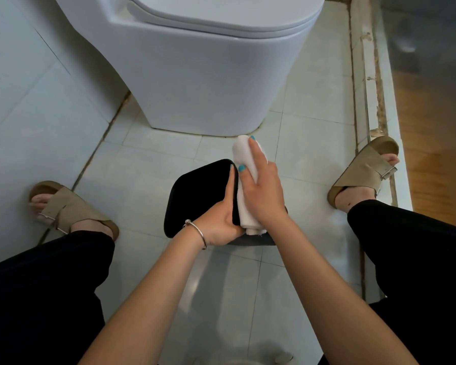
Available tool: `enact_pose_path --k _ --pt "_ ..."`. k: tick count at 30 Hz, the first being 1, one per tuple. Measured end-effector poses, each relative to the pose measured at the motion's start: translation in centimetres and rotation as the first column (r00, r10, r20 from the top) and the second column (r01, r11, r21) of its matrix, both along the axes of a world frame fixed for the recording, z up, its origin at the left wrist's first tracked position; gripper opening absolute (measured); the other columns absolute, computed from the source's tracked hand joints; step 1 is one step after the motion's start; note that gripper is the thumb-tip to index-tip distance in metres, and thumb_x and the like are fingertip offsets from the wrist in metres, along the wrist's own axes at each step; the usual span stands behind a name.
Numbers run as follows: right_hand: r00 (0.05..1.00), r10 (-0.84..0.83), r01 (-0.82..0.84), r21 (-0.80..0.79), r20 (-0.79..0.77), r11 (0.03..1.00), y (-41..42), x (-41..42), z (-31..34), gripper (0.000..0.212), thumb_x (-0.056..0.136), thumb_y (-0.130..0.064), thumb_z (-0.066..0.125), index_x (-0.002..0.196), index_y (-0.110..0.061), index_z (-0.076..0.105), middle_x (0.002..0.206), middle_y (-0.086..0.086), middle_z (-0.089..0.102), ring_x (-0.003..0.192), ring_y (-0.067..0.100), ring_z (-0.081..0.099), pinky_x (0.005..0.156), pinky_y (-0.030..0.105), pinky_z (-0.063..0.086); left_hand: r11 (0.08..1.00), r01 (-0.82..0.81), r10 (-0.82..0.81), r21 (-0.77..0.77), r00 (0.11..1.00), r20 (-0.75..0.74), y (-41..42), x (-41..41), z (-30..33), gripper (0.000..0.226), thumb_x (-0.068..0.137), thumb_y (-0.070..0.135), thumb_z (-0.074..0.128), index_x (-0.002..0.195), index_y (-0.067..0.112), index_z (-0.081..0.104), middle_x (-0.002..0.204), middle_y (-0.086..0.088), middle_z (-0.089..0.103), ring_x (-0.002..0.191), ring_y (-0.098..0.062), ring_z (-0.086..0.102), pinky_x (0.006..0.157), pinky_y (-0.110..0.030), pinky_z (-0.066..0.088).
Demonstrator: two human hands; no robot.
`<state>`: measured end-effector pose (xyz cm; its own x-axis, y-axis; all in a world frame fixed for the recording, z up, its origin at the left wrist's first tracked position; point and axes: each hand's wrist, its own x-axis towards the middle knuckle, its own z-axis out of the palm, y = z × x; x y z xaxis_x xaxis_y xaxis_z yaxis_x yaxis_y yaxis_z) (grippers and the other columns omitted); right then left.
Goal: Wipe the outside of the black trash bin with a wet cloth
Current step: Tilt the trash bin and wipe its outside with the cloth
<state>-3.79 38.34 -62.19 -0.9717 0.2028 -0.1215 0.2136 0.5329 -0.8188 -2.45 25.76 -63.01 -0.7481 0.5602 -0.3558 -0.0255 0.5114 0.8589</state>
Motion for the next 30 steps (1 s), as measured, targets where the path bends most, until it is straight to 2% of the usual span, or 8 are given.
enact_pose_path --k 4,7,10,13,18,22,26,30 --pt "0.999 -0.038 0.036 0.064 0.03 0.997 1.1 -0.2 -1.5 0.055 0.101 -0.038 0.037 0.145 -0.059 0.012 0.118 0.004 0.041 0.084 0.023 0.055 0.076 0.035 0.043 0.999 -0.025 0.025 -0.039 1.0 -0.002 -0.6 -0.2 0.0 0.123 0.081 0.009 0.069 0.134 0.044 -0.037 0.136 0.002 0.043 0.107 -0.025 0.061 0.094 -0.042 0.051" --pt "0.984 -0.098 0.081 0.114 0.151 0.99 2.6 -0.1 -4.0 0.053 0.101 -0.039 0.035 0.145 -0.059 0.013 0.126 0.009 0.042 0.096 0.033 0.056 0.084 0.038 0.043 0.997 -0.052 0.052 -0.051 0.999 0.001 -1.4 0.2 0.0 0.12 0.083 0.005 0.068 0.141 0.037 -0.032 0.14 0.013 0.018 0.113 -0.018 0.052 0.092 -0.019 0.048" --pt "0.967 -0.135 0.11 0.128 0.215 0.986 3.7 -0.4 -5.4 0.053 0.101 -0.039 0.034 0.146 -0.057 0.014 0.129 0.01 0.042 0.105 0.037 0.055 0.089 0.039 0.042 0.998 -0.069 0.069 -0.003 0.997 0.044 -1.4 0.1 -0.2 0.12 0.083 0.003 0.067 0.141 0.039 -0.031 0.148 0.016 0.005 0.118 -0.004 0.042 0.092 -0.016 0.046" --pt "0.949 -0.179 0.143 0.151 0.258 0.978 4.9 -0.3 -6.4 0.052 0.101 -0.039 0.034 0.146 -0.056 0.015 0.132 0.011 0.042 0.109 0.036 0.054 0.088 0.038 0.039 0.997 -0.078 0.076 0.023 0.994 0.076 -1.2 0.1 -0.5 0.119 0.083 0.0 0.067 0.143 0.039 -0.029 0.149 0.018 -0.001 0.099 0.021 0.042 0.084 -0.005 0.041" --pt "0.923 -0.208 0.167 0.151 0.323 0.974 5.7 0.2 -7.1 0.052 0.101 -0.039 0.035 0.147 -0.055 0.015 0.135 0.013 0.04 0.11 0.038 0.053 0.097 0.044 0.042 0.997 -0.08 0.08 -0.004 0.996 0.047 -1.9 0.2 -0.6 0.121 0.082 0.005 0.07 0.144 0.041 -0.027 0.156 0.015 -0.007 0.131 0.001 0.027 0.098 -0.012 0.034" --pt "0.957 -0.127 0.102 0.107 0.26 0.989 3.8 0.0 -5.7 0.054 0.1 -0.038 0.038 0.147 -0.055 0.016 0.131 0.011 0.041 0.107 0.037 0.054 0.093 0.041 0.042 0.994 -0.093 0.094 -0.058 0.995 0.016 -3.4 -0.2 -0.7 0.124 0.077 0.014 0.074 0.143 0.043 -0.028 0.159 0.008 0.001 0.143 -0.011 0.021 0.112 -0.023 0.029" --pt "0.994 0.029 -0.031 0.014 0.11 0.999 1.0 -0.8 -2.7 0.057 0.099 -0.039 0.042 0.147 -0.056 0.016 0.125 0.007 0.045 0.103 0.028 0.054 0.087 0.037 0.041 0.996 -0.064 0.064 -0.061 0.998 -0.002 -2.7 -0.1 -0.5 0.124 0.079 0.009 0.072 0.14 0.038 -0.032 0.157 0.007 0.011 0.135 -0.01 0.033 0.102 -0.015 0.034" --pt "0.985 0.174 -0.174 -0.056 -0.012 0.983 -1.1 -1.8 -0.2 0.058 0.098 -0.037 0.045 0.146 -0.057 0.019 0.126 0.004 0.05 0.1 0.017 0.049 0.087 0.033 0.04 0.999 -0.038 0.038 -0.018 0.999 0.003 -2.4 0.6 -0.6 0.124 0.078 0.002 0.069 0.143 0.034 -0.032 0.151 0.012 0.021 0.126 -0.009 0.044 0.101 -0.026 0.044"
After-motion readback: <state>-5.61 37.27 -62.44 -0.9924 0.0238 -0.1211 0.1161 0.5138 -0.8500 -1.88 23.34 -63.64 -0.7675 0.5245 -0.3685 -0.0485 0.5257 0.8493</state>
